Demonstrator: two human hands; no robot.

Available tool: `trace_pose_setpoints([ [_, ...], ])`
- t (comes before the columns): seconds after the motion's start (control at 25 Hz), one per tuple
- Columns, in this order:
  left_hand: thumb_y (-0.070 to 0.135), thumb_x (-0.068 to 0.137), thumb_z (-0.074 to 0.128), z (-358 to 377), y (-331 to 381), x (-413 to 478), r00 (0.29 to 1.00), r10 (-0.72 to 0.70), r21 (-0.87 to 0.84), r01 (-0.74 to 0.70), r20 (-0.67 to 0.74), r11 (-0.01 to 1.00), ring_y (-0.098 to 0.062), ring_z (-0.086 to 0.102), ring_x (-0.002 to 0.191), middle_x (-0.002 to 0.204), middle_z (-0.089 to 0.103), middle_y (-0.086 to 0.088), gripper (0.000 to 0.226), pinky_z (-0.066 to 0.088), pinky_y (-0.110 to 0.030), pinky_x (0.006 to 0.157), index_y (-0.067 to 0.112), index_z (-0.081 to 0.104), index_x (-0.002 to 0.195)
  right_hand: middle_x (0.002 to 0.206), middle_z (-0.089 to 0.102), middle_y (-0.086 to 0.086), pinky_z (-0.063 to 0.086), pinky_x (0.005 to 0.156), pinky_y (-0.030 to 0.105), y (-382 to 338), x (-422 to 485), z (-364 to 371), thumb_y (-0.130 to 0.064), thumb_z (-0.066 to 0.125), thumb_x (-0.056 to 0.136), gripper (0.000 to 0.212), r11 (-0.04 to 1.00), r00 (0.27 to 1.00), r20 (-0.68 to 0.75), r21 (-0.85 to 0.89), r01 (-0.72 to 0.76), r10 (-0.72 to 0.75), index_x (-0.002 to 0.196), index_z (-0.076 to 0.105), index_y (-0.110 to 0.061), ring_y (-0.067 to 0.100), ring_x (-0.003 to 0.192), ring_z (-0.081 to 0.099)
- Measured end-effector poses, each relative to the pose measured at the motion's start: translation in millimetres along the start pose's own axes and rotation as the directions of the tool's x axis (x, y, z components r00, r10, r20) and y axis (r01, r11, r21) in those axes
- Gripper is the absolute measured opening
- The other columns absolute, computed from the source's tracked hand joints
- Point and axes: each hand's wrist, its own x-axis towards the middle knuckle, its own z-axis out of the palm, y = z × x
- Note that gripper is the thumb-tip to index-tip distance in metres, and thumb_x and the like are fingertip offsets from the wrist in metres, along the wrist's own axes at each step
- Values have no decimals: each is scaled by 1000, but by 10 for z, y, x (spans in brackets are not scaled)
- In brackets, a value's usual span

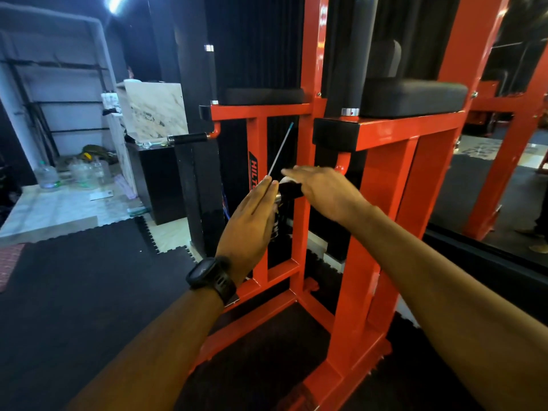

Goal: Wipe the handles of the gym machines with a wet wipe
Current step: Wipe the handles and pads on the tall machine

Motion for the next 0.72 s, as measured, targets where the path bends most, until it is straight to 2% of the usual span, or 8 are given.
trace_pose_setpoints([
  [0.08, 17, 109, 42, 6, 18, 5, 1000, -20, 6, 20, 3, 1000, -10, 23, 147, 161, 31, -7, 46, 9, -16, 118, 13, 32, 154, 133, 64, 5, 49, 102, 40, 60, 129, -130, -8, 45, 94, 46, 995, 999, 27, 88, -49, 47, 136, 60, -18, 19, 119, 62],
  [0.2, 12, 107, 45, 23, 8, -2, 1000, 12, 35, -12, -17, 999, -21, 34, 145, 159, 36, -10, 46, 24, -31, 118, 10, 36, 152, 122, 67, 1, 48, 99, 36, -54, 183, -131, -5, 46, 97, 34, 989, 996, 63, 142, 49, -59, 120, 69, -16, 12, 111, 60],
  [0.32, 13, 107, 45, 28, -2, 6, 1000, -2, 23, 2, -10, 1000, -21, 34, 146, 159, 36, -9, 46, 28, -34, 118, 12, 36, 153, 123, 66, -1, 47, 102, 38, -46, 221, -88, -15, 46, 103, 29, 969, 992, 107, 244, 43, -71, 122, 67, -18, 9, 114, 59],
  [0.44, 12, 106, 47, 17, 19, 6, 1000, 16, 44, -15, -15, 999, -26, 37, 144, 157, 38, -12, 46, 30, -35, 117, 8, 38, 151, 121, 68, 1, 49, 101, 38, -49, 274, -163, -17, 47, 104, 27, 972, 977, 183, 227, 64, -107, 120, 68, -18, 12, 112, 62],
  [0.56, 12, 106, 47, 25, -2, 4, 999, 22, 37, -22, -23, 999, -27, 39, 143, 156, 40, -13, 45, 33, -39, 116, 7, 41, 150, 120, 69, 4, 51, 96, 36, -94, 109, -129, -6, 46, 100, 31, 973, 985, 51, 172, 153, -164, 122, 67, -16, 16, 112, 64],
  [0.64, 15, 107, 45, 39, -17, 0, 1000, -6, 6, 6, -27, 1000, -23, 36, 145, 157, 39, -10, 44, 30, -36, 119, 9, 41, 150, 128, 66, 8, 49, 101, 37, 30, 1, -39, 0, 48, 96, 39, 985, 993, -37, 128, 118, -115, 130, 63, -14, 22, 119, 61],
  [0.72, 16, 107, 45, 44, -12, -9, 1000, -11, -2, 11, -27, 1000, -20, 35, 146, 158, 38, -8, 44, 27, -32, 119, 11, 40, 151, 138, 60, 9, 44, 109, 35, 100, -50, 9, 9, 48, 92, 51, 995, 997, -53, 82, 55, -51, 138, 57, -12, 23, 129, 55],
])
